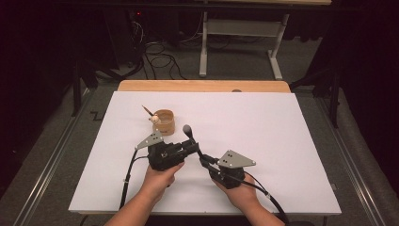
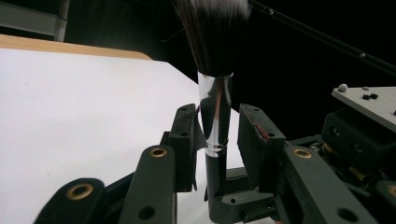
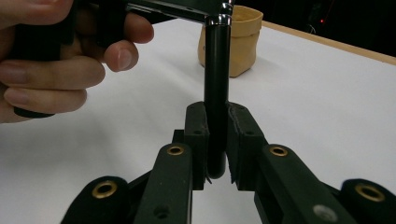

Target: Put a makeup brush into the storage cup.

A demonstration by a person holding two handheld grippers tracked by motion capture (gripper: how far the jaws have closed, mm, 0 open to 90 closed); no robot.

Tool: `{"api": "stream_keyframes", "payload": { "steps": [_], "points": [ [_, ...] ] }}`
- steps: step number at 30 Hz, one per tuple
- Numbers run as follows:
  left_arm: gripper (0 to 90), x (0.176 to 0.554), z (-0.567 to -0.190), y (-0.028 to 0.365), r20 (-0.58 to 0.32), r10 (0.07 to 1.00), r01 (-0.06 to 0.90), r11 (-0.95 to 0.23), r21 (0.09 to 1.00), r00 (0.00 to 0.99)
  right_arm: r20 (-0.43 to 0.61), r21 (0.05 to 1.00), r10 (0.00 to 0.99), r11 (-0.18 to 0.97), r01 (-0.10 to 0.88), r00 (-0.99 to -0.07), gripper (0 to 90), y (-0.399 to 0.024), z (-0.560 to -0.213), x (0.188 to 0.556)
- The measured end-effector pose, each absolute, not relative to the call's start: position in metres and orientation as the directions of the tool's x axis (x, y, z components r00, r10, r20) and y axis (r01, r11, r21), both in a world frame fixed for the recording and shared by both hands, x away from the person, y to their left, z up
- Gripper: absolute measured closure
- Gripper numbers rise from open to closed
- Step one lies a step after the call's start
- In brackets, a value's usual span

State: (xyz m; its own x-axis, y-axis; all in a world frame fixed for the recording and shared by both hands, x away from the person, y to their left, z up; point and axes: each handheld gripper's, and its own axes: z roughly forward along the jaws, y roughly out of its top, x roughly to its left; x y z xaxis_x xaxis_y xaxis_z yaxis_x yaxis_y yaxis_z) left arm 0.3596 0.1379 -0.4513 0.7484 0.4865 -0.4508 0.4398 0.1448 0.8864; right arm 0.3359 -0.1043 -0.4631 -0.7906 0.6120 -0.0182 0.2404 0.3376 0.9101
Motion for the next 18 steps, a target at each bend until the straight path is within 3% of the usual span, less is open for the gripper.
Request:
{"api": "stream_keyframes", "payload": {
  "steps": [18],
  "points": [
    [74.7,0.3603,-0.4537,0.1374,-0.471,0.469,0.456,0.155,0.877,0.747,-0.019,0.912,0.608,0.335,0.235,-0.793,81.0,-0.1043,-0.4628,0.3359]
  ]
}}
